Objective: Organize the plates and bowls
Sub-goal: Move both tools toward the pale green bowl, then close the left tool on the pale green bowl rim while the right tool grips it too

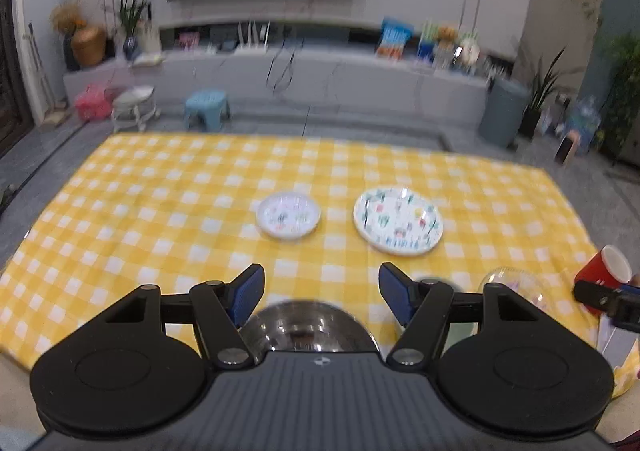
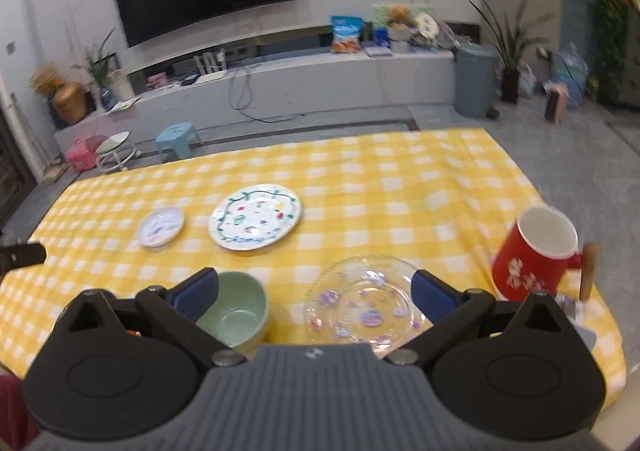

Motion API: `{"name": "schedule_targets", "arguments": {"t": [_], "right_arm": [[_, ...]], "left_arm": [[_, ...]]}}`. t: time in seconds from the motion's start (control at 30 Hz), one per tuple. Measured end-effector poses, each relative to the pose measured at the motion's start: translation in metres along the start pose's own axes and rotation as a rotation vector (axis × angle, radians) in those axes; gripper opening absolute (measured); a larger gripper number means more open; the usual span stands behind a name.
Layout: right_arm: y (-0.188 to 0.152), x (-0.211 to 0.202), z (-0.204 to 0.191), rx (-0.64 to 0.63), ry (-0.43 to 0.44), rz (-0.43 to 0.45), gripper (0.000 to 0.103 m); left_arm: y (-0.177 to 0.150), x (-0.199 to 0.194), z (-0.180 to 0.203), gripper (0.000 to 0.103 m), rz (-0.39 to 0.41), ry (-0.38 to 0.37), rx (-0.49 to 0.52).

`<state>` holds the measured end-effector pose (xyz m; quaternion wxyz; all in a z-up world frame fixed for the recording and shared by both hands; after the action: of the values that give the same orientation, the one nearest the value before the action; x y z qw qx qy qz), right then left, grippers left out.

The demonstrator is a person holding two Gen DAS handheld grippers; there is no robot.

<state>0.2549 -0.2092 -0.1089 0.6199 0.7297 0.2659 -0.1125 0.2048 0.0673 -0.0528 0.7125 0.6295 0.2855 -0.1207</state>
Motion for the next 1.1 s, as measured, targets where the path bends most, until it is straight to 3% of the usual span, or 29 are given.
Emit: {"name": "schedule_targets", "arguments": {"t": [0.17, 0.3, 0.4, 0.63, 0.83, 0.93, 1.03, 1.1], "right_arm": [[-0.009, 0.010, 0.008, 0.141, 0.068, -0.048, 0.100], [-0.017, 0.020, 0.006, 0.154, 0.071, -0.062, 0.099], [-0.025, 0.029, 0.000, 0.187, 0.098, -0.083, 0.093], [-0.046, 0.051, -0.022, 0.172, 0.117, -0.132, 0.081], [-0.067, 0.073, -0.040, 0.180, 0.136, -0.172, 0.069], [-0.076, 0.085, -0.047, 0.187, 0.132, -0.185, 0.066], [-0.083, 0.092, -0.050, 0.200, 0.094, -0.182, 0.055], [-0.089, 0.097, -0.050, 0.179, 0.056, -0.180, 0.054]], "left_arm": [[-0.008, 0.015, 0.026, 0.074, -0.033, -0.079, 0.072], [-0.011, 0.028, 0.043, 0.074, -0.041, -0.096, 0.142], [-0.010, 0.042, 0.050, 0.074, -0.060, -0.113, 0.156], [-0.036, 0.091, 0.043, 0.072, -0.213, -0.146, 0.074], [-0.063, 0.116, 0.056, 0.072, -0.309, -0.284, 0.001], [-0.067, 0.121, 0.062, 0.070, -0.310, -0.294, 0.003], [-0.068, 0.125, 0.065, 0.069, -0.307, -0.300, -0.005], [-0.065, 0.126, 0.066, 0.069, -0.276, -0.281, 0.008]]}}
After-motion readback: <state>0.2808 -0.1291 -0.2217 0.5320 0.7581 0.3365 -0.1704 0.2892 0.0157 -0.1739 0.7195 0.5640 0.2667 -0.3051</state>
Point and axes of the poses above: each gripper's, at about its wrist camera, not at the fingertips, and x roughly the way its jaws point, z to its right, y to its top, the point moved 10 cm from there along x, roughly the way its jaws point, and after that the axes turned 11 degrees about z, right-handed, at the moved point
